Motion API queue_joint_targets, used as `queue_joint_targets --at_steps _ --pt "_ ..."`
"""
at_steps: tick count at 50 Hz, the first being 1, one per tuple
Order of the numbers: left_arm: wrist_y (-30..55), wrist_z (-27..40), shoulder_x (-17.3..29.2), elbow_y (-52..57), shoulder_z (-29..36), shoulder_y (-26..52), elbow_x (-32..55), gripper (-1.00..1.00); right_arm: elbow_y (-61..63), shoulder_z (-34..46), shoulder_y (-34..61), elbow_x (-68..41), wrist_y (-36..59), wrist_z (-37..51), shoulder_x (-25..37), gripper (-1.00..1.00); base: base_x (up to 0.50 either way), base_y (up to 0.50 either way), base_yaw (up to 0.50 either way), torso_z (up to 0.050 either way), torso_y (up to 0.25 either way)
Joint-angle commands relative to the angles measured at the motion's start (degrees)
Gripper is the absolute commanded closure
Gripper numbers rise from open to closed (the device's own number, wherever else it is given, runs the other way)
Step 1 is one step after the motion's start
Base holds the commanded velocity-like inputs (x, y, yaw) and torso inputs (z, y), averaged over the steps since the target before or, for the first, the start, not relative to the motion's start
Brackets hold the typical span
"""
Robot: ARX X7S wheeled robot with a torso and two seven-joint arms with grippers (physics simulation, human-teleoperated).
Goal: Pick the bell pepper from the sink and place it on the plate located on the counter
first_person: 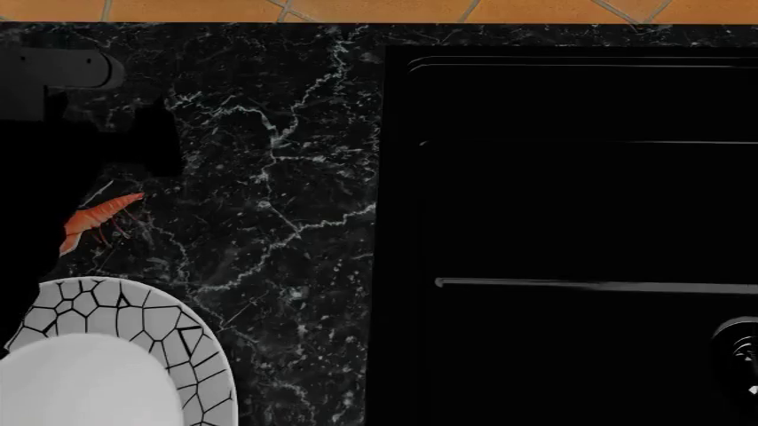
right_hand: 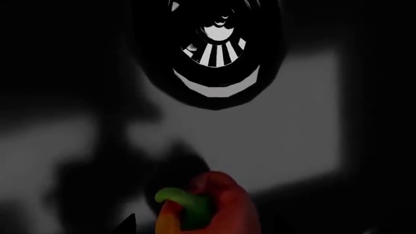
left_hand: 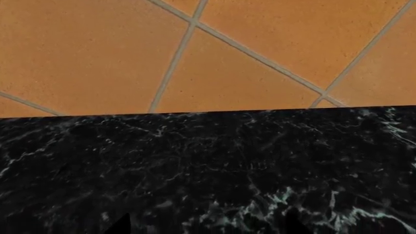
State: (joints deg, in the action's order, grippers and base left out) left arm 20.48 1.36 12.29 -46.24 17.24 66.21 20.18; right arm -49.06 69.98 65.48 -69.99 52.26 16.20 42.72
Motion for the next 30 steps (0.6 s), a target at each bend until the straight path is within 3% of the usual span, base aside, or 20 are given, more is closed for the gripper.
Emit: queue_joint_targets --at_steps 1,13,14,30 --pt "-0.1 0.2 0.2 0.3 -0.1 -0.4 0.2 -1.0 -1.4 0.0 -1.1 0.1 -0.7 -0.5 -0.6 -1.0 0.0 0.0 0.0 0.0 0.0" --pt "-1.5 -0.3 -0.5 -2.3 0.4 0.5 -0.1 -1.0 -2.1 0.0 -2.1 0.3 -1.6 -1.5 -0.4 -1.0 0.0 0.0 0.0 0.0 0.0" --pt "-1.6 -0.3 -0.5 -2.3 0.4 0.5 -0.1 -1.0 -1.7 -0.1 -2.1 0.2 -1.6 -1.3 -0.3 1.0 0.0 0.0 0.0 0.0 0.0" --pt "-0.9 0.1 0.0 -0.8 0.4 0.0 0.2 -1.0 2.2 -0.5 -0.5 -0.4 0.6 0.9 1.4 1.0 0.0 0.0 0.0 0.0 0.0"
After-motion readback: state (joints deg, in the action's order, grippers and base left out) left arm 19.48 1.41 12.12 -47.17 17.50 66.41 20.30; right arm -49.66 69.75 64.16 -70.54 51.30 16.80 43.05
